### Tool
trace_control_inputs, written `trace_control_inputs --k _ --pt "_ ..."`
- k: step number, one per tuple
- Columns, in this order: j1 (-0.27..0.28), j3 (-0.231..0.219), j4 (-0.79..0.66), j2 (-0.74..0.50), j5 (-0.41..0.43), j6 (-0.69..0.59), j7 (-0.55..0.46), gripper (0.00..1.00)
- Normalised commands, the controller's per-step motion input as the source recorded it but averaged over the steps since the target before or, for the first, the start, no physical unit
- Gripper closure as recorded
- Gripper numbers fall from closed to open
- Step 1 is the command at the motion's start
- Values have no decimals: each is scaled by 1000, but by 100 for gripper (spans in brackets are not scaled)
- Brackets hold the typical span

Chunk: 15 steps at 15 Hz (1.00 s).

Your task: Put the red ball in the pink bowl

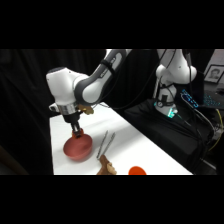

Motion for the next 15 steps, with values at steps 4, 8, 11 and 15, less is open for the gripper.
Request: trace_control_inputs --k 4,8,11,15 --pt "-41 43 145 144 91 122 -120 97" --pt "-53 36 282 238 95 72 -106 97" --pt "-53 36 363 257 91 -1 -104 97" --pt "-46 33 356 212 80 -60 -99 60"
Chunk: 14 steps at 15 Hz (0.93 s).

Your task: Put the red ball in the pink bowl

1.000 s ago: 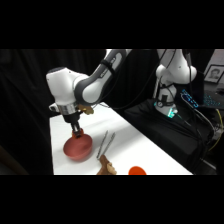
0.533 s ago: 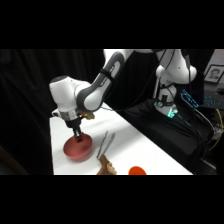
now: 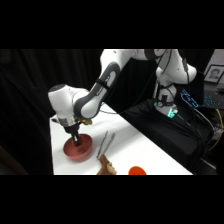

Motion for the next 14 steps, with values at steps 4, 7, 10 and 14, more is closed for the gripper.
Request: trace_control_inputs --k 4,7,10,14 --pt "-15 -4 282 118 30 -150 -67 28" --pt "2 -13 165 -31 14 -268 -52 5" --pt "0 -2 33 -179 13 -310 -80 0" --pt "11 10 -97 -300 21 -301 -83 0"
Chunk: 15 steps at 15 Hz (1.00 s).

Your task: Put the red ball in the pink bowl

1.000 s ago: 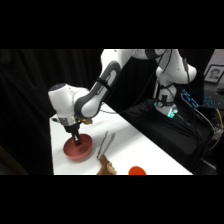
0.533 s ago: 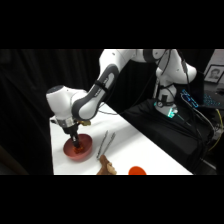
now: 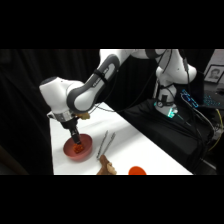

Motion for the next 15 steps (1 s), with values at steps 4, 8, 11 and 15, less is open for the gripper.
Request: trace_control_inputs --k 4,8,11,15 --pt "27 6 -262 -416 13 -235 -75 0" --pt "28 9 -449 -543 13 -140 -77 0" --pt "40 -1 -478 -534 -11 -91 -52 0" --pt "43 1 -496 -516 -21 8 -45 0"
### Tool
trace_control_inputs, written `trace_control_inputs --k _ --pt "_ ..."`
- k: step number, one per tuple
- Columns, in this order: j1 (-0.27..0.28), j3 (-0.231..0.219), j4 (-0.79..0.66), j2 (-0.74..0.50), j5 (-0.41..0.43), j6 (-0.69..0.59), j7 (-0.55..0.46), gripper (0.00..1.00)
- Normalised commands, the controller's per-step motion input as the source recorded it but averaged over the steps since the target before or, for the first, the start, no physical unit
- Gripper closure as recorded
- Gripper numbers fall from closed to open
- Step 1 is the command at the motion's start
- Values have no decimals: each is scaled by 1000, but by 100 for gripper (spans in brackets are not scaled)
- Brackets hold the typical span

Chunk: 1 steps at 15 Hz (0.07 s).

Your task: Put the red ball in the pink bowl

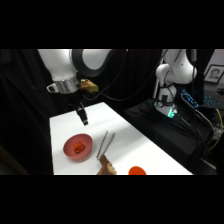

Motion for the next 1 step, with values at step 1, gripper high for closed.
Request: trace_control_inputs --k 1 --pt "33 0 -463 -465 -39 49 -73 0"
